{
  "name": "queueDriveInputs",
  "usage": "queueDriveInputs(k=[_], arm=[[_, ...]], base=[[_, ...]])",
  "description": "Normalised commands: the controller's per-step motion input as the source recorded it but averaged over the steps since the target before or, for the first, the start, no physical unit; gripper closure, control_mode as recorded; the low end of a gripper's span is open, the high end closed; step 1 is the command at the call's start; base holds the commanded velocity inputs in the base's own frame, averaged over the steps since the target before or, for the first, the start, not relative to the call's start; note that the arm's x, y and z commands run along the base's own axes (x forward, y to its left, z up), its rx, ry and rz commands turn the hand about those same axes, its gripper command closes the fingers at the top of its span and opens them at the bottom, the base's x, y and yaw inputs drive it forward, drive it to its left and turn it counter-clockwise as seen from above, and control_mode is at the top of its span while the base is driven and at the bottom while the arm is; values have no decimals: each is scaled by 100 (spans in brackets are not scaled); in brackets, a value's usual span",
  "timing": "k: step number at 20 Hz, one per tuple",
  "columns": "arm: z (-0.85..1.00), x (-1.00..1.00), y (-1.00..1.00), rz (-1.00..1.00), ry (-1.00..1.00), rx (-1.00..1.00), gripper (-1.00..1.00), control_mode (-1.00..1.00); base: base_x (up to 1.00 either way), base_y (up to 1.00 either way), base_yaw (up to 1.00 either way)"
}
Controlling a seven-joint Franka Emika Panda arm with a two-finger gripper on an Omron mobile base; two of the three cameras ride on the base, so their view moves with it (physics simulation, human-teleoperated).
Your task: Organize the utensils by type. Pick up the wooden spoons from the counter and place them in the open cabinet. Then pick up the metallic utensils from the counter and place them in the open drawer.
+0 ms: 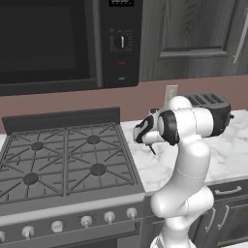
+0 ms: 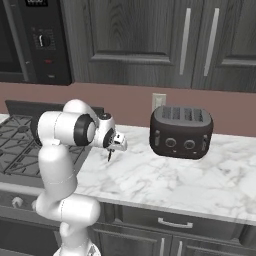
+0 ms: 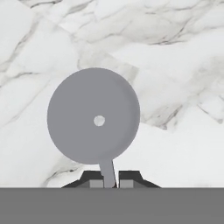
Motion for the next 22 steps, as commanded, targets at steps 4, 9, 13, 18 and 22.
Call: queueDriveInputs(k=[4,9,13,18,22], arm=[[-100,0,-13,0,1,0,100,-100],[-100,0,-38,0,0,1,100,-100],[-100,0,-56,1,0,5,100,-100],[-100,0,-47,5,0,4,100,-100],[-100,-8,-45,6,0,7,100,-100]], base=[[0,0,0],[0,0,0],[0,0,0],[0,0,0],[0,0,0]])
